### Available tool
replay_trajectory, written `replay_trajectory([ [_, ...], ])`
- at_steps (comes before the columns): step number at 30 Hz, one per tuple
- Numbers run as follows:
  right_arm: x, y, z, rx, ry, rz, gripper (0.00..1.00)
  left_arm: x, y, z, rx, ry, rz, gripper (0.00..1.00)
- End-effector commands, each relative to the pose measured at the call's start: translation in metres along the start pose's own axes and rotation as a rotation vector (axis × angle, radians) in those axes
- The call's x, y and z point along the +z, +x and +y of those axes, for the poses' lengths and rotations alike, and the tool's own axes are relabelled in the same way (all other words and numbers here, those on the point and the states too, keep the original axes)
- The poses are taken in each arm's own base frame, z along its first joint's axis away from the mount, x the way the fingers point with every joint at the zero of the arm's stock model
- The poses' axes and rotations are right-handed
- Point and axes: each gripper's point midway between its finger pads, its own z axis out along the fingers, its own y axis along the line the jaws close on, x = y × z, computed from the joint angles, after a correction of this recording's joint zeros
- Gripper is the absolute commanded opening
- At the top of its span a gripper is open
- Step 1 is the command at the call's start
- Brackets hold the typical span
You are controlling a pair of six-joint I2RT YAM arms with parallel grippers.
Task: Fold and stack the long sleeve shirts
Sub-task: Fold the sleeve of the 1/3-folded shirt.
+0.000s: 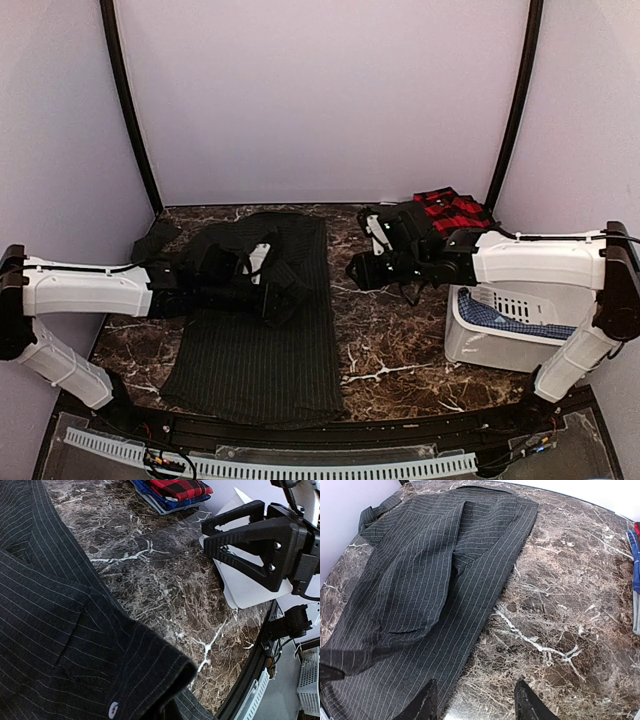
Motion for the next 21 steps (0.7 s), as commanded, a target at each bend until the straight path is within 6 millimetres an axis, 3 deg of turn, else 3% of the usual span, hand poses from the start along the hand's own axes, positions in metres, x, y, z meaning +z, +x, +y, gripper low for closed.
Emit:
replay_trajectory([
  [1, -0.014, -0.016, 0.004, 0.031, -0.029, -0.068, 0.49, 0.005, -0.007, -0.022, 0.04, 0.026, -0.029, 0.0],
  [9, -0.017, -0.016, 0.005, 0.032, -0.043, -0.068, 0.49, 0.025, 0.03, -0.045, 0.161, 0.061, 0.114, 0.0],
  [15, -0.015, -0.01, 0.006, 0.031, -0.054, -0.051, 0.49, 0.032, 0.061, -0.04, 0.187, 0.057, 0.25, 0.0],
  [21, -0.012, -0.005, 0.007, 0.032, -0.061, -0.037, 0.49, 0.025, 0.09, -0.039, 0.231, 0.045, 0.39, 0.0],
])
